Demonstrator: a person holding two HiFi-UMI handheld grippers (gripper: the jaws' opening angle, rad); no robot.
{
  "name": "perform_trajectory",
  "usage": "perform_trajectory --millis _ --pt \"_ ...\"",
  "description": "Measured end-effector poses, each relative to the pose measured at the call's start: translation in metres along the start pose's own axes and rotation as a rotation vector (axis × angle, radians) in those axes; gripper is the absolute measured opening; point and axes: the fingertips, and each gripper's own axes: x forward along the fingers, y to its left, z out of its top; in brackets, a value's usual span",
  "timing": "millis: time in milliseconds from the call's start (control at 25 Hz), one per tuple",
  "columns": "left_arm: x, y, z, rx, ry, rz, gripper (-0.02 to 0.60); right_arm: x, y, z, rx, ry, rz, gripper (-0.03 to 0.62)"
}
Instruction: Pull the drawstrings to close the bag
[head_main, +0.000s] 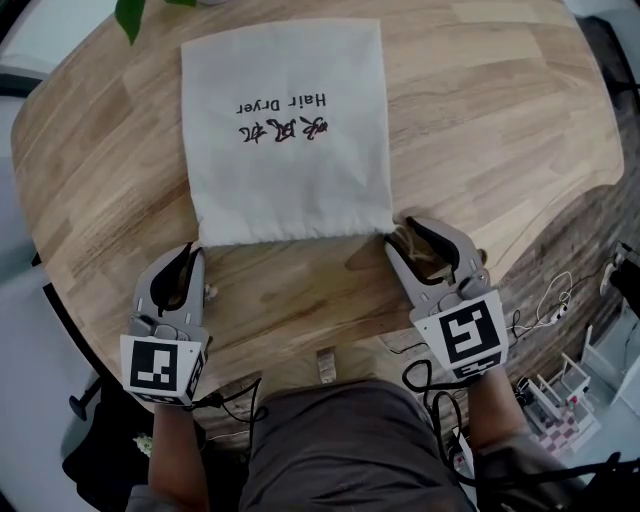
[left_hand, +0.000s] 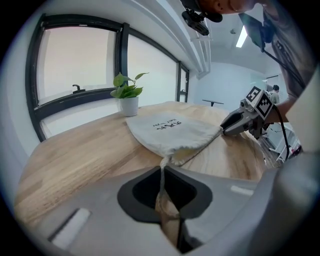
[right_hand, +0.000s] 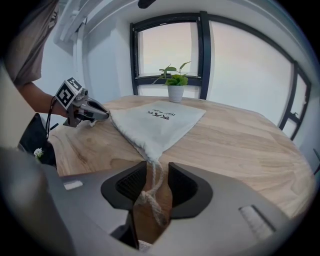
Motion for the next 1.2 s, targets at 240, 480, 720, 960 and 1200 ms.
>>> perform_trajectory --millis 240,480,720,960,1200 --pt "0.003 -0.004 -0.008 0.079 0.027 -0.017 0.017 0.000 0.001 0.001 -0.038 0.003 0.022 0.129" --pt "0.006 -0.009 -0.012 0.122 0.048 -0.012 0.014 -0.002 -0.003 -0.002 -0.036 0.018 -0.018 0.049" --pt "0.001 0.010 -0.013 0.056 0.066 0.011 0.012 -0.003 -0.007 -0.002 0.008 0.029 -0.039 0.044" --pt "-0.002 0.028 -0.013 0.002 0.072 0.054 0.012 -0.005 -0.013 -0.002 0.028 0.040 -0.075 0.041" --pt "-0.011 0.045 -0.022 -0.007 0.095 0.115 0.011 -0.014 -0.027 -0.014 0.046 0.069 -0.116 0.040"
